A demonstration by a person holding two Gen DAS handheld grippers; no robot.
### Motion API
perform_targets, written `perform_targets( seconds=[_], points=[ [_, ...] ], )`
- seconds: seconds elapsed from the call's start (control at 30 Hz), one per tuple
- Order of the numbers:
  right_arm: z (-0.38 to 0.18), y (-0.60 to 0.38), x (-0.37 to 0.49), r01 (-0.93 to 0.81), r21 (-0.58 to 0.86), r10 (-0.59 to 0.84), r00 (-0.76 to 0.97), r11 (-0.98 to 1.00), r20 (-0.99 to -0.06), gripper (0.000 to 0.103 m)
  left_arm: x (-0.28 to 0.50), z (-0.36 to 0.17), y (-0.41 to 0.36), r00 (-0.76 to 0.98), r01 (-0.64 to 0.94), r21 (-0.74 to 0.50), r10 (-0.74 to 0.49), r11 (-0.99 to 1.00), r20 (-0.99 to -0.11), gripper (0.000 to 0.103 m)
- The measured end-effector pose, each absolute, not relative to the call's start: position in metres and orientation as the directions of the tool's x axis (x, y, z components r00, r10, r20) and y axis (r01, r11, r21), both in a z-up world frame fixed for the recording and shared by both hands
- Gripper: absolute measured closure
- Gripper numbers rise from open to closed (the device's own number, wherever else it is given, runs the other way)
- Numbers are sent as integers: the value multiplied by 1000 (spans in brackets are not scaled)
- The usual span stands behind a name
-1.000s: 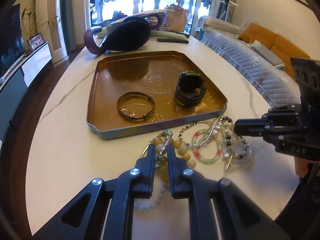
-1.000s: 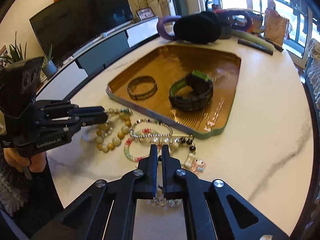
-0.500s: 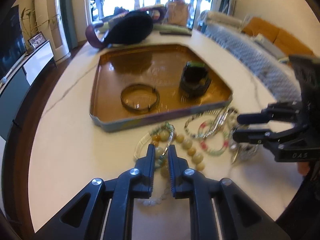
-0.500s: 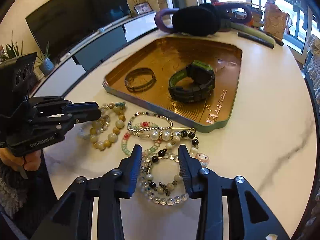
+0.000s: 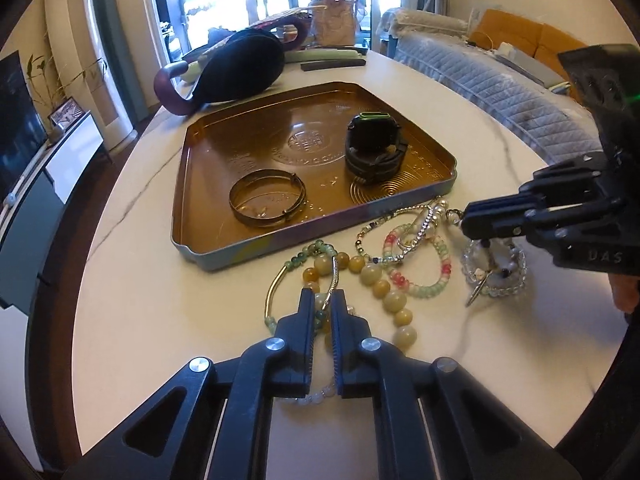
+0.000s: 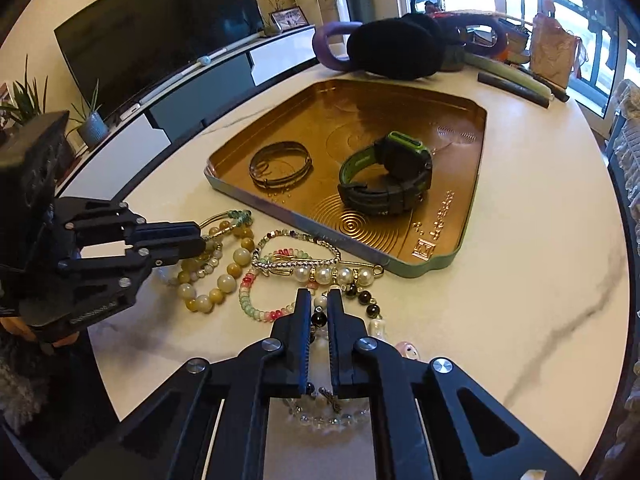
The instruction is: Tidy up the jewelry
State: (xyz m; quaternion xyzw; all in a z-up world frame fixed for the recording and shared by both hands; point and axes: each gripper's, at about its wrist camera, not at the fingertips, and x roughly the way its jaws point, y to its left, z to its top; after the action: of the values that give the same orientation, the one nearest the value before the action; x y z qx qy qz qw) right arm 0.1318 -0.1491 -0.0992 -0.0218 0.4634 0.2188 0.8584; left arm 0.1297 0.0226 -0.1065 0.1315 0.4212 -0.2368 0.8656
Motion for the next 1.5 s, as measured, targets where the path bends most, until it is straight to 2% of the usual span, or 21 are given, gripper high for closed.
perform_targets(
  seconds=[0.2,0.33,0.4,0.47,0.57,0.8,0.93,1.0,1.03,1.3,1.4,1.5],
  points=[
    [-88,-152,127,-397,155,357,505,904,-786,96,132,-100,30,535,506,-10,-322,862,-781,98],
    [-81,-158,126,-392,160,364,527,906,-768,96,138,-91,40,534,482,-85,-369,872,-761,99],
    [-76,-159,125,-394,162,369,537,905,-759,96,137,-91,37,528,503,-60,-361,862,-768,99],
    [-73,-161,124,-393,163,372,544,905,-752,96,133,-94,28,557,497,18,-303,868,-773,91],
    [-70,-162,123,-392,167,375,547,905,-748,96,129,-97,18,556,521,50,-295,852,-777,78],
    [-68,-162,121,-399,171,383,544,901,-747,96,130,-104,5,560,554,100,-281,826,-780,77],
    [-67,-162,123,-399,176,388,547,900,-742,96,137,-113,-4,555,565,142,-248,813,-794,82],
    [-65,-162,124,-401,179,392,549,898,-738,96,139,-112,-4,563,556,147,-242,818,-790,95],
    [-64,-162,124,-402,180,394,552,898,-735,96,140,-111,-3,554,557,126,-255,821,-792,98],
    [-50,-166,119,-408,171,401,585,897,-705,96,137,-91,8,575,530,63,-304,845,-759,99],
    [-60,-160,120,-426,146,383,550,893,-742,96,136,-83,14,583,516,32,-323,856,-745,99],
    [-78,-156,123,-419,169,382,501,892,-776,90,135,-80,17,586,505,17,-328,863,-741,99]
  ],
)
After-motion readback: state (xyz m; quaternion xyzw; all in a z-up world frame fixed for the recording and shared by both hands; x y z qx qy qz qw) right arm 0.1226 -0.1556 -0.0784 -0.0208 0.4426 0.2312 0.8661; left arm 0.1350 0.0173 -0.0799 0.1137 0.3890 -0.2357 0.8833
